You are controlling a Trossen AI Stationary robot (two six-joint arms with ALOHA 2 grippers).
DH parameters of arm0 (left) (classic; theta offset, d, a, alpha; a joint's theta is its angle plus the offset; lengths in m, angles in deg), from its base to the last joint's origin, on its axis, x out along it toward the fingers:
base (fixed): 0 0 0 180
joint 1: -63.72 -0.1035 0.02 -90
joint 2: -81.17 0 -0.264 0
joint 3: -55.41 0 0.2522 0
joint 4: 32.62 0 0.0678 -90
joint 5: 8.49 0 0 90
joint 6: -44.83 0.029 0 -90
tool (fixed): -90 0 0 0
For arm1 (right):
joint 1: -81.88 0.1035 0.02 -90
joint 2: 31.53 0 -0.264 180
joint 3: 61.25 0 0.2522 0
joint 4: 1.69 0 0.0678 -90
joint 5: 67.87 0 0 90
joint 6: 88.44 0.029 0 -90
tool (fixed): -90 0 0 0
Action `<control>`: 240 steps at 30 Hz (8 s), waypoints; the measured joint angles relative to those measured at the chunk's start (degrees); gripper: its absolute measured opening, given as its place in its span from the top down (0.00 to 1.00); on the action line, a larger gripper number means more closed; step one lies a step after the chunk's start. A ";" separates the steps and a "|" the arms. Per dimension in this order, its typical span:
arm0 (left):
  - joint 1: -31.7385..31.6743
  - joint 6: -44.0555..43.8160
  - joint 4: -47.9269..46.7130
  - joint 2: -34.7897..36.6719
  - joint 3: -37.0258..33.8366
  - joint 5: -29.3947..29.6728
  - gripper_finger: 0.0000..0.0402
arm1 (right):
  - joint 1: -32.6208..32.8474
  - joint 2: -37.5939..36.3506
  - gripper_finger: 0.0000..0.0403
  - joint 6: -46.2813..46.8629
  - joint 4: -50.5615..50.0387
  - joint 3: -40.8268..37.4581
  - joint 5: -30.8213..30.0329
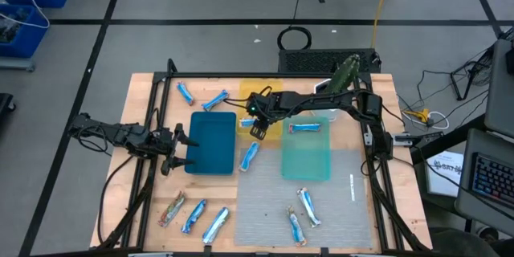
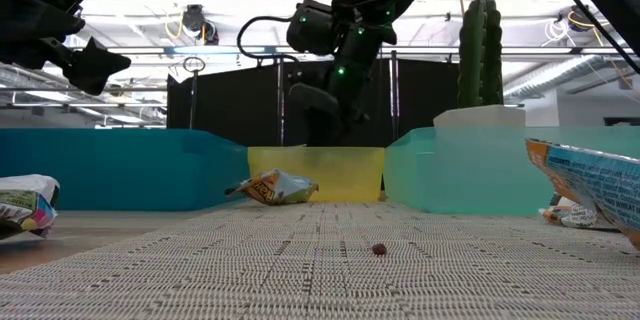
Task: Pick and place Granola Bars by type
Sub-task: Put the yellow granola bar into the yellow bin
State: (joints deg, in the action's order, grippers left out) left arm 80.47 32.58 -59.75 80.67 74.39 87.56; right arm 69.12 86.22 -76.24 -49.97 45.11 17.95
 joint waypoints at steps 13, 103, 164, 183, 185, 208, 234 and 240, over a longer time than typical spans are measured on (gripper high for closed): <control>-0.02 0.00 0.00 0.02 -0.01 0.00 0.23 | 0.00 0.00 0.25 2.01 -1.93 0.00 -0.16; 0.00 0.00 0.00 0.00 -0.02 0.00 0.23 | 0.11 0.00 0.56 1.65 -2.99 0.00 -0.18; 0.00 0.01 -0.01 0.01 0.00 0.00 0.23 | -0.37 -0.02 0.49 5.12 -2.44 0.00 10.54; 0.00 0.00 0.00 0.02 -0.02 0.00 0.23 | -0.25 -2.10 0.32 1.21 -2.69 0.00 5.11; -0.01 0.00 0.00 0.02 0.00 0.00 0.23 | 0.26 -4.09 0.34 -2.92 -2.39 0.00 3.09; 0.00 0.00 0.02 0.00 0.00 0.00 0.23 | 17.51 -23.48 0.35 -51.37 -14.89 0.00 31.77; -0.01 0.01 0.02 0.00 0.00 0.00 0.23 | 42.11 -24.42 0.30 -79.23 -2.61 -27.01 21.72; 0.00 0.00 0.02 0.00 0.00 0.00 0.23 | 42.69 -24.41 0.30 -83.22 1.46 -32.40 15.77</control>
State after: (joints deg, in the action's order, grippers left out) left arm 80.47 32.58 -59.73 80.67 74.39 87.56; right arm 111.81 61.81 -159.46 -48.50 12.71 33.72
